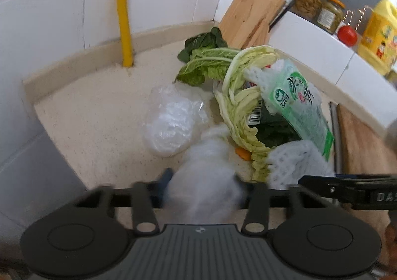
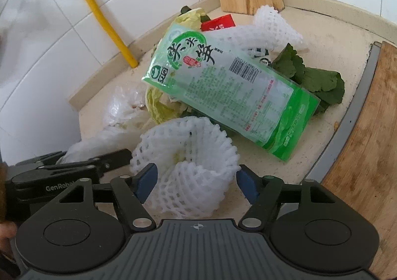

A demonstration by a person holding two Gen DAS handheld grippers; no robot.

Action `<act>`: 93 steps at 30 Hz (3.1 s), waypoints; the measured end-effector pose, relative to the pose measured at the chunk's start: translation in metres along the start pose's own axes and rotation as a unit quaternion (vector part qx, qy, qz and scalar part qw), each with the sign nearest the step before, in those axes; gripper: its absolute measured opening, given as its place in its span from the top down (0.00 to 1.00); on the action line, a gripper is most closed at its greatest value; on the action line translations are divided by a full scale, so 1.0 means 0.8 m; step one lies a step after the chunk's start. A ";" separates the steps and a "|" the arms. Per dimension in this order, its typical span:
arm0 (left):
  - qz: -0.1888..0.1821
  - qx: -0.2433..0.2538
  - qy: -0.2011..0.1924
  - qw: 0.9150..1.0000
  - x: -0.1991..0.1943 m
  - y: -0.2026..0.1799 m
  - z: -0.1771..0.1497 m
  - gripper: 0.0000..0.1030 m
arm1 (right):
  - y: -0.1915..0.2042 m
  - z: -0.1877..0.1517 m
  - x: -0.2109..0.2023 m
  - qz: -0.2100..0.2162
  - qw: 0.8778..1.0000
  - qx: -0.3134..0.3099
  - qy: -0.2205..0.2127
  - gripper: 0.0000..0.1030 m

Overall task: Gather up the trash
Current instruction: 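Lift the plastic bag and foam net and carry both down toward the bin, then open the left and right tools over the bin to drop the bag and net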

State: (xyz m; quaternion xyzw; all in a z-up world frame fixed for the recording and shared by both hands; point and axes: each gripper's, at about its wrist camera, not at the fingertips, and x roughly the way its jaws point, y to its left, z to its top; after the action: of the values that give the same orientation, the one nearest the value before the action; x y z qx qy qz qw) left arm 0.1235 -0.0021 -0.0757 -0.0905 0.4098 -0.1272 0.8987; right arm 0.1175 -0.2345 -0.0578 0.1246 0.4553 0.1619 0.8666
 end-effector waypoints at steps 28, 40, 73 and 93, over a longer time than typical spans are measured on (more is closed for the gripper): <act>0.036 -0.073 -0.070 0.994 -0.117 0.068 -0.034 0.74 | 0.075 0.000 -0.018 0.078 0.997 -0.007 0.002 0.76; 0.116 -0.148 -0.092 0.978 -0.169 0.130 -0.077 0.74 | 0.168 -0.003 0.023 0.149 0.984 -0.087 0.052 0.76; 0.234 -0.277 -0.017 0.932 -0.140 0.220 -0.158 0.74 | 0.283 -0.054 0.164 0.158 0.949 -0.196 0.188 0.75; 0.270 -0.295 0.046 0.915 -0.078 0.266 -0.178 0.60 | 0.304 -0.093 0.269 0.097 0.945 -0.207 0.236 0.58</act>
State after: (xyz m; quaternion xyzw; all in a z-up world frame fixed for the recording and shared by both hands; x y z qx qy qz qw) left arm 0.0089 0.2110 -0.1799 -0.2318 0.4785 0.2427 0.8114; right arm 0.1299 0.0780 -0.1718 -0.0560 0.5885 0.3606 0.7214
